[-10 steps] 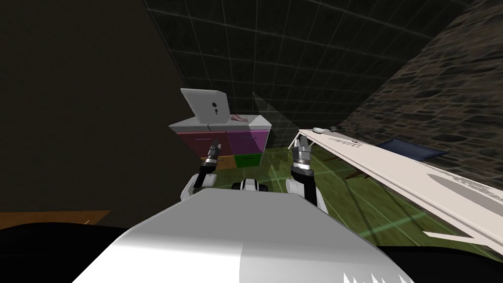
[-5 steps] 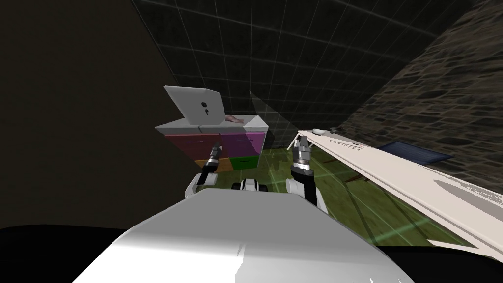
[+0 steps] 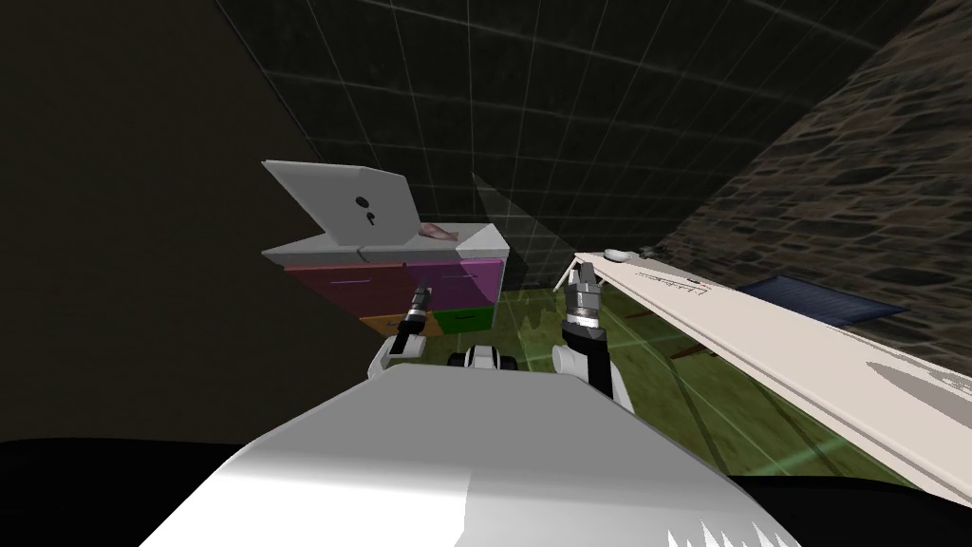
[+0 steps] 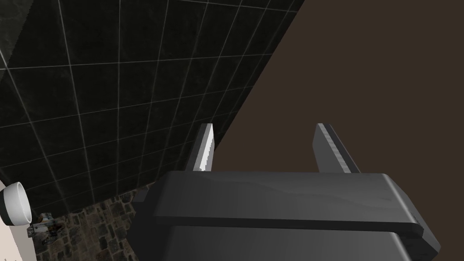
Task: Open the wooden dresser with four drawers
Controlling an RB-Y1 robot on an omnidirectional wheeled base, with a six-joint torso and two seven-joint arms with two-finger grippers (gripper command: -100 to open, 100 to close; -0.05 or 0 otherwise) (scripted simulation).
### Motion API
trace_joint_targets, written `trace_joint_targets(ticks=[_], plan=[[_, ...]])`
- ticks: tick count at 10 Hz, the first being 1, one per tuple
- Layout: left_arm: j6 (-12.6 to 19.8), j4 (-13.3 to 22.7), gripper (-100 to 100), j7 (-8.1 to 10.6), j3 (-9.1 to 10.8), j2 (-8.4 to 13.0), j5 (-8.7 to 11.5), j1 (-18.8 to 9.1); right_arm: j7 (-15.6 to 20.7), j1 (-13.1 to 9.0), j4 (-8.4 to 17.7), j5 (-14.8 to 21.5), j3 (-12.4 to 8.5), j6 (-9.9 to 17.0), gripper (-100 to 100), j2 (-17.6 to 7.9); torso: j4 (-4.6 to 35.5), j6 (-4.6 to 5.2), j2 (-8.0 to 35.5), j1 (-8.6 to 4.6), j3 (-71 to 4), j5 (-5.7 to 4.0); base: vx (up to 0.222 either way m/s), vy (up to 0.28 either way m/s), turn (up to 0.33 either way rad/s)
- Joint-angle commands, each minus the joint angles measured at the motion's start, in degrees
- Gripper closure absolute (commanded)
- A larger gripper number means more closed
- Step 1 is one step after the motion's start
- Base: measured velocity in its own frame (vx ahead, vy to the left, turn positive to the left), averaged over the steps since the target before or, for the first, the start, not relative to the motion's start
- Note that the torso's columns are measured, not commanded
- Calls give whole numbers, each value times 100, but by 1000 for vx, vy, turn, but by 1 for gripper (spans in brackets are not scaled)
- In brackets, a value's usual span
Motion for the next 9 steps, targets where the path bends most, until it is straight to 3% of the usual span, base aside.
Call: trace_joint_targets(ticks=[1, 4, 7, 8, 9], plan=[[68, 267, -100, -12, 32, -423, 17, -89, 0, 0, 0, 0, 0, 0, 0, 0, -5, 1, -18, -15, -11, -4, 117, -118, 3], [87, 366, -100, -21, 40, -818, 19, -123, 0, 0, 0, 0, 0, 0, 0, 0, 0, 0, 4, 5, 1, 1, 58, -52, 0], [326, 125, -100, -20, 47, -764, 4, -136, 0, -1, 0, 0, -1, 0, 0, -1, -4, 1, -16, -3, -10, -1, 53, 4, -16], [254, 184, -100, -11, 49, -749, 13, -131, 0, 0, 0, 0, -1, 0, 0, -1, -9, 0, -30, -6, -19, -2, 42, 10, -3], [115, 332, 100, -22, 39, -765, 16, -130, 0, 0, 0, 0, -1, 0, 0, -1, -6, 0, -12, -12, -10, -3, -51, -4, 32]])
